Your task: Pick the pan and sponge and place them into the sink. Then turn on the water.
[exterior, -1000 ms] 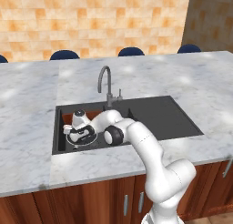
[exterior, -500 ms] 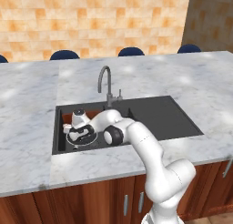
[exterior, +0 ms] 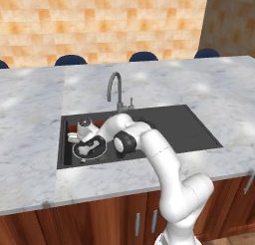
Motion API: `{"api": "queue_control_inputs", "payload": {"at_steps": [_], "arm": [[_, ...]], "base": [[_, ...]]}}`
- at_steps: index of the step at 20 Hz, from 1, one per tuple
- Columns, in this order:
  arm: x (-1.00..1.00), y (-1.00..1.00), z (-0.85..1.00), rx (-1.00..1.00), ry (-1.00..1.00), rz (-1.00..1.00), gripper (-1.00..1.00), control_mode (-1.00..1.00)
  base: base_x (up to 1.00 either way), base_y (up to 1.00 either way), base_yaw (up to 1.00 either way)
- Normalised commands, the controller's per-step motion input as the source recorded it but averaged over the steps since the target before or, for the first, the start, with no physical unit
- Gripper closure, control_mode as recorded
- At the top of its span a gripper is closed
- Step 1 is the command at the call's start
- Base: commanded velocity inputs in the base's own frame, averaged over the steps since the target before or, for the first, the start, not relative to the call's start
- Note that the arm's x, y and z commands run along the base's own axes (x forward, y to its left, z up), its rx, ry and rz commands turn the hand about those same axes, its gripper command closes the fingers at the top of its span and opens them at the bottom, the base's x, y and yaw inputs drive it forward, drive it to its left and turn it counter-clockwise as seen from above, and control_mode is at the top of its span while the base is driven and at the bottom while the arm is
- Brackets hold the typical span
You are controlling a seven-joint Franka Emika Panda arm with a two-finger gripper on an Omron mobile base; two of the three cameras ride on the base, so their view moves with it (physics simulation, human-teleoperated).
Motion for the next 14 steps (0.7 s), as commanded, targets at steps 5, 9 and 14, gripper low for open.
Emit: {"api": "queue_control_inputs", "payload": {"at_steps": [5,9,14], "arm": [[-0.36,-0.05,0.3,0.05,-0.13,-0.02,-1.0,-1.0],[-0.38,-0.1,0.37,0.07,-0.09,-0.03,-1.0,-1.0],[-0.36,-0.09,0.44,0.08,-0.1,-0.03,-1.0,-1.0]], "base": [[0.0,0.0,0.0],[0.0,0.0,0.0],[0.0,0.0,0.0]]}}
